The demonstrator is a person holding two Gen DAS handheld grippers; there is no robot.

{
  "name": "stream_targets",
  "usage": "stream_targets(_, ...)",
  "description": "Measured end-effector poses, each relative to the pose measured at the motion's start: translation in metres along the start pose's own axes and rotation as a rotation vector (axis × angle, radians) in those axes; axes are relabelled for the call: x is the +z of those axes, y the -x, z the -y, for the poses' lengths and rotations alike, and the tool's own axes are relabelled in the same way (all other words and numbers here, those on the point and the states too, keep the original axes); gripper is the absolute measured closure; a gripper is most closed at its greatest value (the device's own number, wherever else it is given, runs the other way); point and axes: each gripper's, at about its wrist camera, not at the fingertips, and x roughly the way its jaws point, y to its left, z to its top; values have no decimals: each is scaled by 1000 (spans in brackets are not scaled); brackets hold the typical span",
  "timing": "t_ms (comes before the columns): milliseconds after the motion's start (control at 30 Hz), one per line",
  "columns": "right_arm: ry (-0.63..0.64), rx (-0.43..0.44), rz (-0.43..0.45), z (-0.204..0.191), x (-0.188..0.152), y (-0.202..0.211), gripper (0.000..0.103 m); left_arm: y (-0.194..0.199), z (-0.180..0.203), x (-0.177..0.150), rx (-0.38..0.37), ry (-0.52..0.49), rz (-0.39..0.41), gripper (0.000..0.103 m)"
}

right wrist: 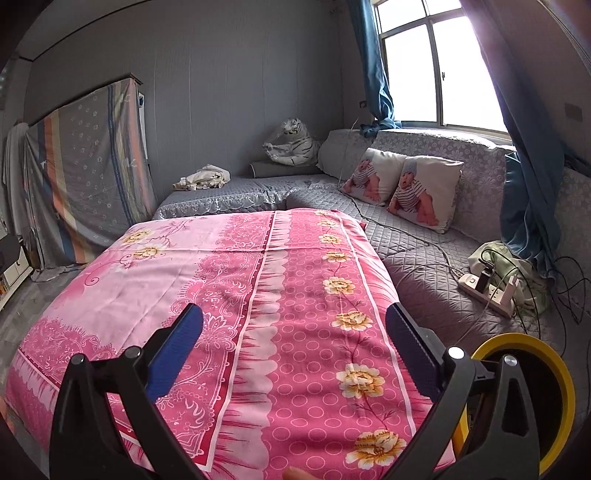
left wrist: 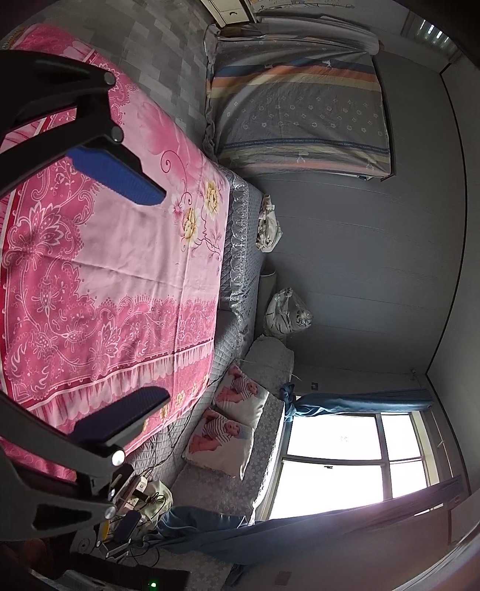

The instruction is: Collect trash

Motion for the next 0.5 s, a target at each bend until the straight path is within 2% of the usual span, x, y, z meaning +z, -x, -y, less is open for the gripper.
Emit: stream_targets(500, -9, 2, 5, -1, -2, 0, 9, -3, -1, -3, -26, 14, -17, 8)
